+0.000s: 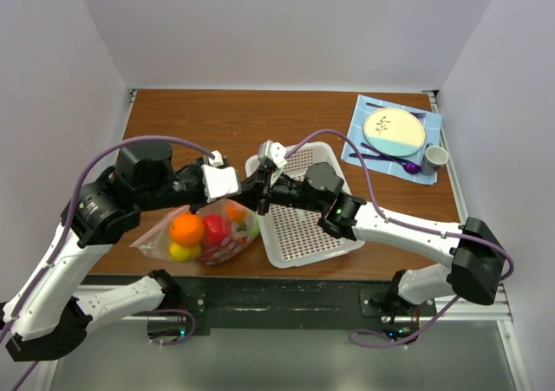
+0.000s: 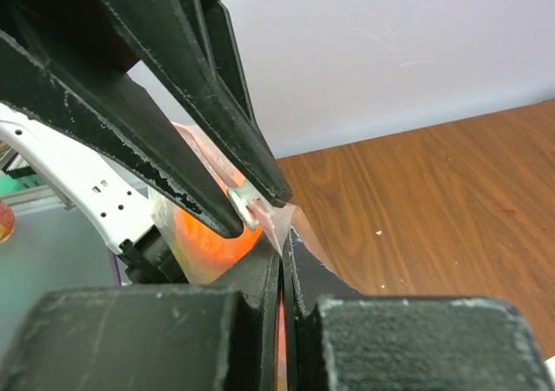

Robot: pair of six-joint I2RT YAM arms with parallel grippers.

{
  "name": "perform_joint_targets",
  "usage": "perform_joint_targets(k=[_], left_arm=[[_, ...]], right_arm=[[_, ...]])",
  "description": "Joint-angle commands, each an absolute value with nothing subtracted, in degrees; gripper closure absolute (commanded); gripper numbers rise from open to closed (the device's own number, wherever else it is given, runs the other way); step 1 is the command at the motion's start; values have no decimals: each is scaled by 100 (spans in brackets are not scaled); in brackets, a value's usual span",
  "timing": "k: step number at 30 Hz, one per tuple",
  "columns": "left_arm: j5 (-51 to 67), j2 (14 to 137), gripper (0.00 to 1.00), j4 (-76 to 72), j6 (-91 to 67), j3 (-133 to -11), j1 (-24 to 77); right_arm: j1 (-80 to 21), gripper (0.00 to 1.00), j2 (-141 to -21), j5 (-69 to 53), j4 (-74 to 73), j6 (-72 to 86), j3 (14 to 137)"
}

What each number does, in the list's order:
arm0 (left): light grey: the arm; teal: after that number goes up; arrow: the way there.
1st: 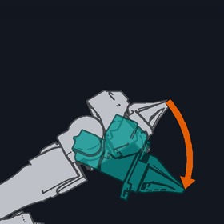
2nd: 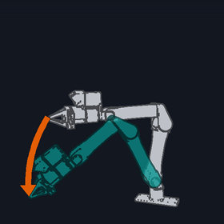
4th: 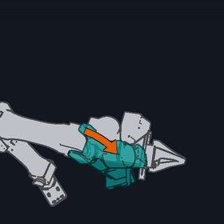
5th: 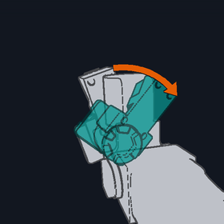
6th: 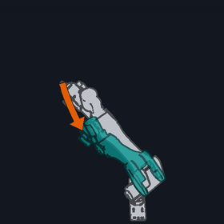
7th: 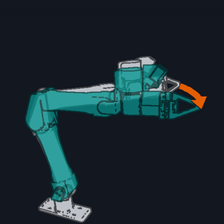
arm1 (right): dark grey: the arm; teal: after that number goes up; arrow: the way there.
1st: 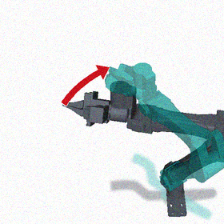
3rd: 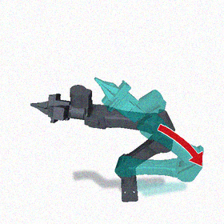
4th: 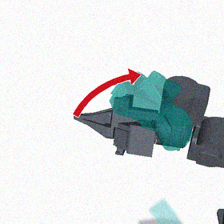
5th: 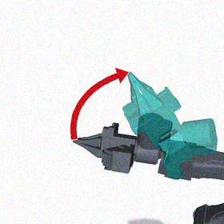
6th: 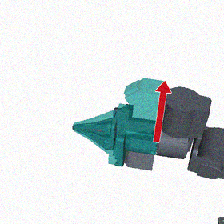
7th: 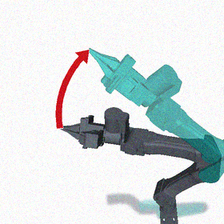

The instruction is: Open the zip-top bag and remove the fake food

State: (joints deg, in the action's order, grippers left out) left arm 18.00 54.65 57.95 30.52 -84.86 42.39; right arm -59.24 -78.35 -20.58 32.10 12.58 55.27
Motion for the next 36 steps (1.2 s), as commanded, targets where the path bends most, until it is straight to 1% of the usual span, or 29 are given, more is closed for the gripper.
perform_joint_targets(k=[1,2,3,4,6,12,17,24,28,32,33,36], left_arm=[[1767,5467,79,5678,2944,-8692,4219],[1758,5458,80,5678,2936,-8692,4219],[1758,5467,86,5695,2953,-8684,4219],[1740,5484,90,5721,2979,-8684,4219],[1688,5511,94,5818,2988,-8718,4219],[1494,5599,97,6178,3024,-9043,4219],[1012,5564,98,6547,3120,-9325,4219],[572,5169,100,6969,3155,-9132,4219],[19,4843,100,7101,3216,-8852,4219],[-903,4413,100,7040,3418,-8482,4227],[-1297,4195,100,6997,3471,-8377,4219],[-1782,3781,100,6900,3700,-8008,4236]], right_arm=[[-5950,100,-7761,-2171,3533,1336,5660],[-5941,100,-7761,-2180,3542,1327,5669],[-5959,100,-7761,-2180,3533,1327,5678],[-5950,100,-7761,-2180,3542,1336,5678],[-5950,100,-7726,-2119,3525,1319,5660],[-5941,100,-7568,-1803,3533,1204,5537],[-5810,100,-7480,-1495,3735,1292,5344],[-5757,100,-7409,-792,4271,1502,4975],[-5748,100,-7400,-178,4359,1486,4825],[-5722,100,-7427,280,4359,1485,4738],[-5722,100,-7435,333,4368,1485,4729],[-5722,100,-7497,518,4333,1511,4729]])
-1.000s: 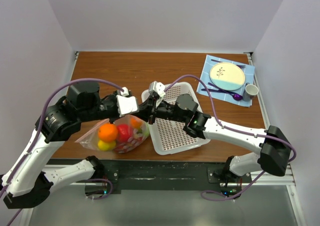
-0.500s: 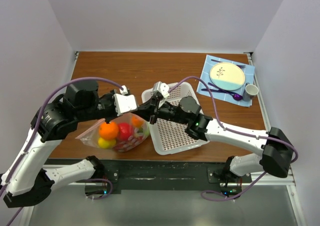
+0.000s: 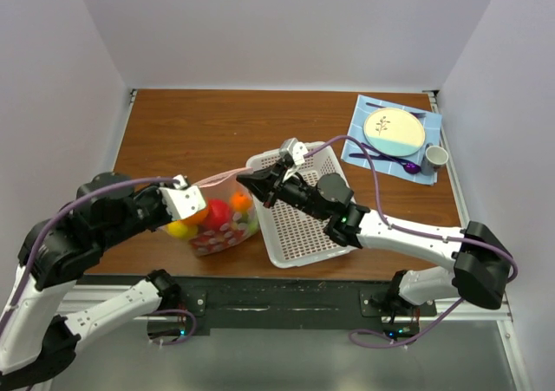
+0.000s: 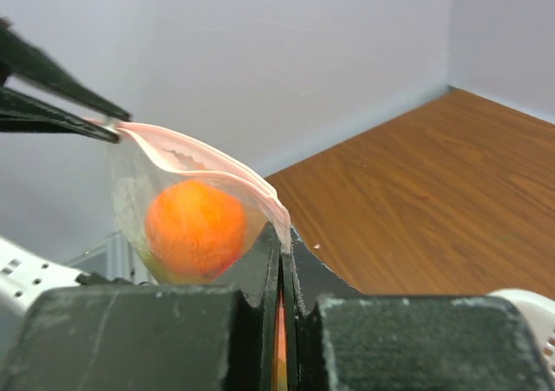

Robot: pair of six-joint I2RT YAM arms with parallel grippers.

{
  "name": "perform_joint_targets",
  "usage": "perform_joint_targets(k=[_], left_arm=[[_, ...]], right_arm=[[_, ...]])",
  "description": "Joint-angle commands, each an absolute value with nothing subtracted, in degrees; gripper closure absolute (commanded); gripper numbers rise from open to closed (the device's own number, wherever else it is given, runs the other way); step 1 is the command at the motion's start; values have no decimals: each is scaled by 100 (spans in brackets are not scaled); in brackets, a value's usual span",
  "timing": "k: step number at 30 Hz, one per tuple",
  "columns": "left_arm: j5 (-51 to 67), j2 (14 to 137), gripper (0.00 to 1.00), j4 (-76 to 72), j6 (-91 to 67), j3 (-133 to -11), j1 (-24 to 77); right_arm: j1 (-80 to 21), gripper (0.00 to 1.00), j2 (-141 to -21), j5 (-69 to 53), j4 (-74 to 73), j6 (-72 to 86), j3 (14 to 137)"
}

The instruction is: Open the zip-top bag and remove the fake food

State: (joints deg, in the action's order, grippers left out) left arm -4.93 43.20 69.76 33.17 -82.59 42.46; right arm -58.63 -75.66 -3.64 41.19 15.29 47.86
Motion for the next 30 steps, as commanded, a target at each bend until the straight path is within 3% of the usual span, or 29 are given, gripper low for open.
perform_joint_targets(k=[1,7,15,21,27,28,30], left_arm=[[-1889,3692,100,6891,3744,-7842,4236],[-2969,3130,100,6952,3902,-7191,4420],[-4262,2875,100,7541,3085,-7883,5440],[-2686,2953,100,7550,2883,-7875,5160],[-1706,3234,100,7541,2848,-7235,5036],[-1635,3260,100,7532,2856,-7190,5036],[-1443,3375,100,7532,2856,-7189,5036]], right_arm=[[-5722,100,-7506,536,4333,1520,4729],[-5722,100,-7655,598,4228,1617,4790],[-5722,100,-7629,554,3806,1591,5001],[-5792,100,-7708,141,3191,1722,5229],[-6134,53,-7393,657,1655,1565,5660],[-6274,47,-7296,842,1270,1530,5756],[-6415,46,-6971,1332,881,1459,5870]])
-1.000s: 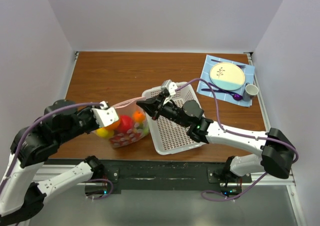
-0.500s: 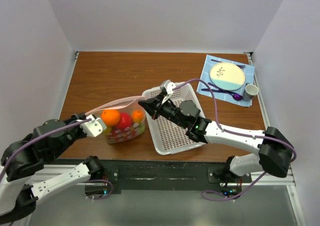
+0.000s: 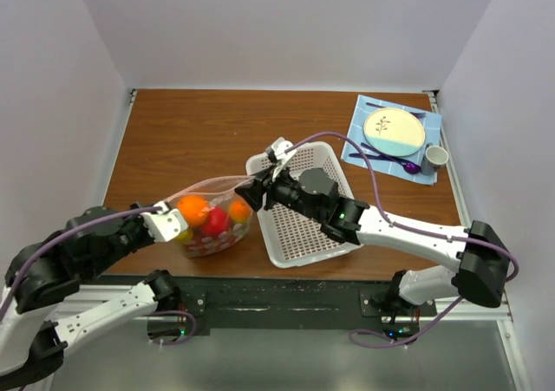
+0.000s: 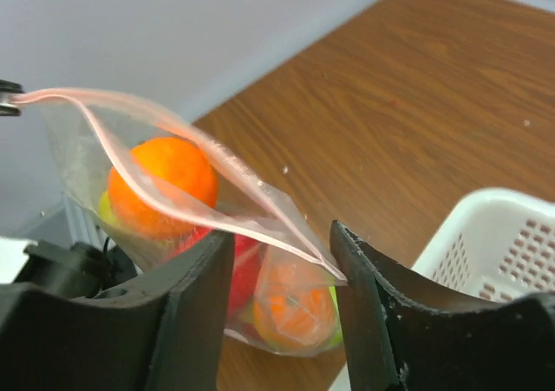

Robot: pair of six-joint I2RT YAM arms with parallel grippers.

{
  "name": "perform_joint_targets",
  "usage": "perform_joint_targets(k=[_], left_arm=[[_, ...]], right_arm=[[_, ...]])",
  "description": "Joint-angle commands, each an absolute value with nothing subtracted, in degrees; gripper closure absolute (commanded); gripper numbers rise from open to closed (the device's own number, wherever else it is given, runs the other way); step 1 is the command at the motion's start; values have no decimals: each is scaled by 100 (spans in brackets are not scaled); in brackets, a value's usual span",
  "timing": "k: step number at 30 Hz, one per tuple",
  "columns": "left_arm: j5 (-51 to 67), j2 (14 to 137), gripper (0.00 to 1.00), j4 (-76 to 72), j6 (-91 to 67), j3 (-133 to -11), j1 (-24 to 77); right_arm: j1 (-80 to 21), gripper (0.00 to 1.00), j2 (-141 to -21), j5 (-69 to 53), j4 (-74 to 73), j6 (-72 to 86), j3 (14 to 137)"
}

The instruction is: Open the zip-top bag and remove the fake food

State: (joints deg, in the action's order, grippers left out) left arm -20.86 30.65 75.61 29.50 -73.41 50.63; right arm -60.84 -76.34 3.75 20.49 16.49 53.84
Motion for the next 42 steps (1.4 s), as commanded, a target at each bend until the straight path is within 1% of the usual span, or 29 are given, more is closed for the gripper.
perform_joint_targets(k=[1,2,3,4,5,8,10,14,17,18,19,21,25,28,29,31,32,33,34,35,36,40,42], left_arm=[[-1389,3419,100,7524,2830,-7224,5036],[-1284,3471,100,7523,2804,-7251,5036],[-1240,3498,100,7523,2812,-7286,5036],[-1196,3507,100,7532,2812,-7304,5036],[-1161,3516,100,7541,2813,-7339,5036],[-1064,3603,100,7541,2751,-7522,5036],[-1011,3638,100,7541,2716,-7646,5036],[-1011,3735,100,7541,2646,-7822,5027],[-1019,3727,100,7541,2646,-7884,5001],[-1028,3718,100,7550,2637,-7892,5001],[-1011,3692,100,7550,2637,-7893,4992],[-976,3683,100,7550,2628,-7901,4983],[-949,3648,100,7550,2619,-7901,4966],[-923,3630,100,7550,2619,-7919,4948],[-914,3630,100,7550,2619,-7954,4931],[-888,3630,100,7550,2593,-8015,4913],[-862,3639,100,7550,2593,-8077,4896],[-844,3647,100,7550,2584,-8095,4878],[-809,3665,100,7550,2567,-8147,4869],[-782,3674,100,7550,2558,-8165,4852],[-747,3683,100,7550,2558,-8182,4843],[-528,3709,100,7550,2496,-8253,4790],[-405,3726,100,7550,2461,-8314,4737]], right_arm=[[-6581,46,-6874,1475,696,1450,6019],[-6661,46,-6699,1564,364,1502,6108],[-6732,44,-6654,1686,186,1555,6222],[-6846,48,-6619,1731,-146,1625,6440],[-6899,49,-6609,1723,-289,1765,6547],[-7320,50,-6723,1679,-606,1705,6969],[-7610,51,-7021,1879,-851,1609,7364],[-7822,52,-7628,2057,-1441,1626,8050],[-7857,61,-7936,2013,-1687,1889,8235],[-7866,72,-8006,1987,-1731,1977,8270],[-7875,79,-8085,1960,-1775,2125,8262],[-7884,88,-8130,1907,-1775,2249,8183],[-7901,90,-8095,2047,-1653,2495,8025],[-7901,90,-8147,2179,-1870,2584,8138],[-7910,88,-8321,2232,-2029,2636,8243],[-7928,73,-8516,2233,-2406,2724,8542],[-7963,51,-8717,2189,-2460,2725,8639],[-7972,33,-8806,2084,-2496,2733,8657],[-7998,23,-8911,2066,-2505,2725,8692],[-8085,6,-9060,2074,-2514,2716,8736],[-8129,1,-9140,2118,-2522,2725,8745],[-8305,2,-9421,2433,-2382,2803,8771],[-8341,1,-9675,2644,-2600,3039,8920]])
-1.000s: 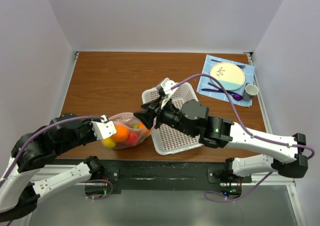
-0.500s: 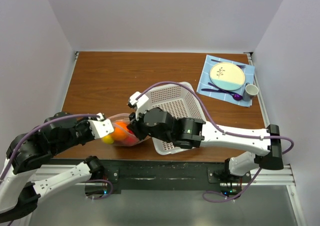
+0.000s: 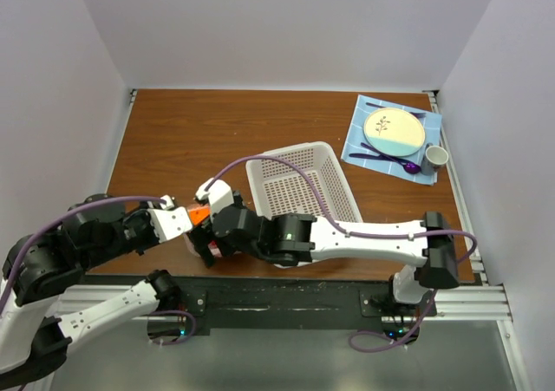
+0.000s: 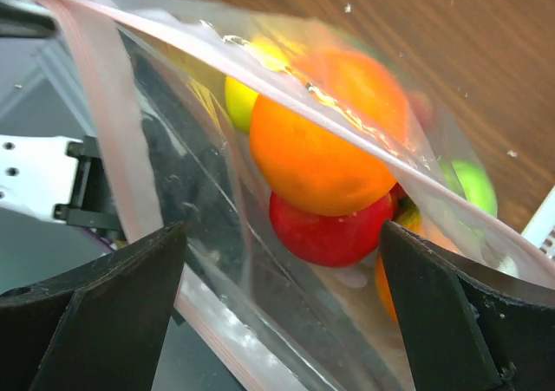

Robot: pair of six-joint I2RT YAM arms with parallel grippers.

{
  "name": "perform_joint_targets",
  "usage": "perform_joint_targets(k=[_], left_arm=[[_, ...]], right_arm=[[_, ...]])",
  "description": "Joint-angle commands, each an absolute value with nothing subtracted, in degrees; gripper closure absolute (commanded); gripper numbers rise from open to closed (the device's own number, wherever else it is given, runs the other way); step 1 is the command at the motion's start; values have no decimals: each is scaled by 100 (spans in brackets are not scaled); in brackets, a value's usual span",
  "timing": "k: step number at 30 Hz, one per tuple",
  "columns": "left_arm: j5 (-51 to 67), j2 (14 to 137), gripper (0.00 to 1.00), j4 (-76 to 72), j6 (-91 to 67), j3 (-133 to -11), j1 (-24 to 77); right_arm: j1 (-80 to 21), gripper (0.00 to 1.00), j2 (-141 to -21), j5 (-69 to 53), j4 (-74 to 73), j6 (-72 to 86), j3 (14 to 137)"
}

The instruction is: Open the zip-top bag and remove the fake food

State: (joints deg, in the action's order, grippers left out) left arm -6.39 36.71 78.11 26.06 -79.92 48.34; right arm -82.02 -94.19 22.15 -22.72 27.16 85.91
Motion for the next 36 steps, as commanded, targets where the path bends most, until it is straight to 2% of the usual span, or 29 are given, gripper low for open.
perform_joint_targets(k=[1,7,12,16,21,23,27,30,31,34,36], left_arm=[[-274,3753,100,7550,2409,-8401,4720],[-184,3753,100,7559,2312,-8701,4649],[-325,3411,100,7567,2259,-8666,4614],[-369,3217,100,7576,2294,-8701,4509],[-773,3401,100,7559,2575,-9289,4430],[-826,3428,100,7559,2505,-9536,4421],[-555,3008,100,7567,2443,-8775,4333],[-334,2813,54,7550,2514,-8220,4298],[-317,2804,28,7550,2566,-8113,4298],[-395,2970,1,7497,2628,-7963,4298],[-518,3128,0,7383,2698,-8111,4307]], right_arm=[[-8341,1,-9746,2924,-2689,3145,8956],[-8350,1,-10010,4208,-2699,3665,8746],[-8341,1,-10537,4850,-2076,2816,9034],[-8271,1,-11091,4650,-1600,2154,9491],[-7832,1,-11627,4220,-1381,2249,9870],[-7639,6,-11619,3991,-1144,2346,9609],[-7559,17,-11426,3885,-319,2303,8940],[-7559,25,-11329,3814,-194,2346,8570],[-7559,26,-11303,3814,-211,2364,8491],[-7559,29,-11224,3814,-272,2566,8210],[-7559,29,-11189,3806,-255,2750,7990]])
